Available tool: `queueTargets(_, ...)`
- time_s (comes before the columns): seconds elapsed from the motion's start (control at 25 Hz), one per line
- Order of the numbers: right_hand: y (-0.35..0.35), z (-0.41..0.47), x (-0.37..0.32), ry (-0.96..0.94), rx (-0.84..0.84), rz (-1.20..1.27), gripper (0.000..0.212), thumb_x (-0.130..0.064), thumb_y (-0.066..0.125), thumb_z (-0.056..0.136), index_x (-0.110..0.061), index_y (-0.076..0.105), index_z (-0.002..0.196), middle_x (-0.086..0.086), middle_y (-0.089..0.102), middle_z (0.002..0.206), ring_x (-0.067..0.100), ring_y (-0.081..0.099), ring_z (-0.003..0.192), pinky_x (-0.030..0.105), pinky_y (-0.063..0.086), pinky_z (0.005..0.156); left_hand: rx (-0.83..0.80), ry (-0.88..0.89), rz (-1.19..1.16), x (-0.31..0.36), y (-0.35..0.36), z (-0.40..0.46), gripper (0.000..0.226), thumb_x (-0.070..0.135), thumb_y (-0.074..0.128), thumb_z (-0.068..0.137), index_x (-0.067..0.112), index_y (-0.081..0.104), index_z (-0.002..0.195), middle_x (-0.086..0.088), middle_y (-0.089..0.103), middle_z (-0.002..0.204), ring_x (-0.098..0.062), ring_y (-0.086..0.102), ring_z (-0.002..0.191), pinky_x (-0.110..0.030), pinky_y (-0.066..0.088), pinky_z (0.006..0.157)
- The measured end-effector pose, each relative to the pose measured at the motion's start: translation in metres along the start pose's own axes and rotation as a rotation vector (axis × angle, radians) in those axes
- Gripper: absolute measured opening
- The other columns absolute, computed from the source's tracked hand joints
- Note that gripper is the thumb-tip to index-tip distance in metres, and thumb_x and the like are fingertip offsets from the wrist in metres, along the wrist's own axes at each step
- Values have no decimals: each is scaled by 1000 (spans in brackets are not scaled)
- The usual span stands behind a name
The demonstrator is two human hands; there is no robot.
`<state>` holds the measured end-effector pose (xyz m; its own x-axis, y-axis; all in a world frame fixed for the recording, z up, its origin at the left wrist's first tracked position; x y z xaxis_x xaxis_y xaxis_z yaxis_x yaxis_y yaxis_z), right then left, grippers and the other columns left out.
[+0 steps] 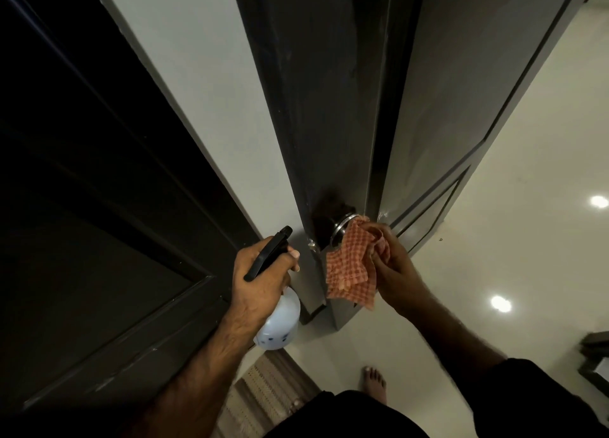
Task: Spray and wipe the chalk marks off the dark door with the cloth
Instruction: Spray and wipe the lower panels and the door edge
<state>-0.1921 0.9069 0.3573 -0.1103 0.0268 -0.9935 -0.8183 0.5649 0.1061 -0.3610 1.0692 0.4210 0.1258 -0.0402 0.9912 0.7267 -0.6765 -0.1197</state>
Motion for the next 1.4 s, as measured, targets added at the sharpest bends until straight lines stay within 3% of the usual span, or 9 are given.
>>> queueTargets(0.16, -4, -1, 7, 158, 82, 107, 24, -17, 43, 115, -4, 52, 133, -5, 74, 83, 10, 70, 65, 20, 56, 55, -12, -18, -18, -10, 2, -1, 14, 0, 67, 99, 3, 74, 87, -19, 68, 74, -14, 55, 52, -24, 46, 50)
queueTargets(0.32, 5, -10, 14, 197, 304, 476, 22, -34, 59, 94, -15, 70, 96, 3, 63, 66, 13, 54, 50, 24, 44, 47, -141, 22, -59, -15, 6, -5, 12, 16, 69, 90, 9, 75, 81, -23, 66, 72, -16, 54, 52, -25, 45, 49)
queueTargets(0.44, 5, -30, 33, 208, 543, 793, 29, -25, 55, 97, -15, 68, 73, 0, 58, 58, 9, 52, 43, 19, 42, 41, -288, 25, -53, -22, 2, -8, 12, 18, 69, 89, 12, 74, 80, -17, 68, 72, -10, 56, 51, -22, 45, 53)
queueTargets(0.56, -8, -51, 62, 146, 591, 985, 8, -17, 72, 87, -14, 65, 88, 3, 51, 78, 11, 48, 48, 18, 41, 39, -368, 24, -57, -23, -4, -13, 13, 20, 70, 87, 12, 73, 77, -11, 68, 71, -6, 58, 52, -16, 45, 56)
queueTargets(0.72, -29, -102, 44, -42, 753, 1043, 14, -13, 75, 85, -11, 76, 99, 4, 68, 86, 16, 63, 64, 26, 63, 68, -490, 39, -147, -26, 5, -20, 31, 27, 76, 83, -3, 69, 79, -28, 59, 69, -12, 53, 51, -19, 43, 52)
queueTargets(0.88, -51, -169, 28, -194, 977, 1093, 22, -21, 47, 109, -14, 68, 112, 0, 72, 79, 5, 65, 54, 15, 52, 45, -622, -8, -127, -29, 46, -29, 17, 12, 75, 92, -3, 70, 87, -17, 66, 73, -9, 55, 50, -18, 43, 50)
queueTargets(1.0, -46, -218, 45, -157, 1007, 1085, 22, -31, 56, 111, -14, 68, 121, 3, 69, 93, 5, 63, 62, 16, 51, 47, -726, -50, -97, -36, 87, -40, 14, 6, 74, 97, -7, 68, 98, -12, 67, 74, -7, 55, 51, -18, 43, 50)
queueTargets(1.16, -35, -261, 50, -71, 1145, 825, 28, -30, 57, 110, -6, 67, 122, 13, 75, 101, 23, 74, 77, 31, 63, 62, -774, -131, -121, -45, 138, -52, 72, 39, 83, 75, -14, 60, 117, -20, 71, 89, -8, 57, 52, -19, 45, 49)
queueTargets(1.4, -98, -304, 51, -10, 1360, 735, 31, 0, 46, 109, -16, 66, 127, 13, 76, 112, 25, 75, 93, 29, 63, 68, -866, -118, -68, -32, 222, -73, 55, 40, 84, 76, 0, 71, 110, -19, 76, 93, -13, 57, 56, -23, 46, 50)
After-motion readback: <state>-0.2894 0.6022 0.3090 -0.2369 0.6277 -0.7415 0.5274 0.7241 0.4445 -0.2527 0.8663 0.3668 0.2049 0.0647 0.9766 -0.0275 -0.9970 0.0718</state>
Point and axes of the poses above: each hand's wrist, its own z-axis towards the middle knuckle, its own y-axis out of the palm, x = y × z, the point moved 7 cm from there along z, towards the middle knuckle
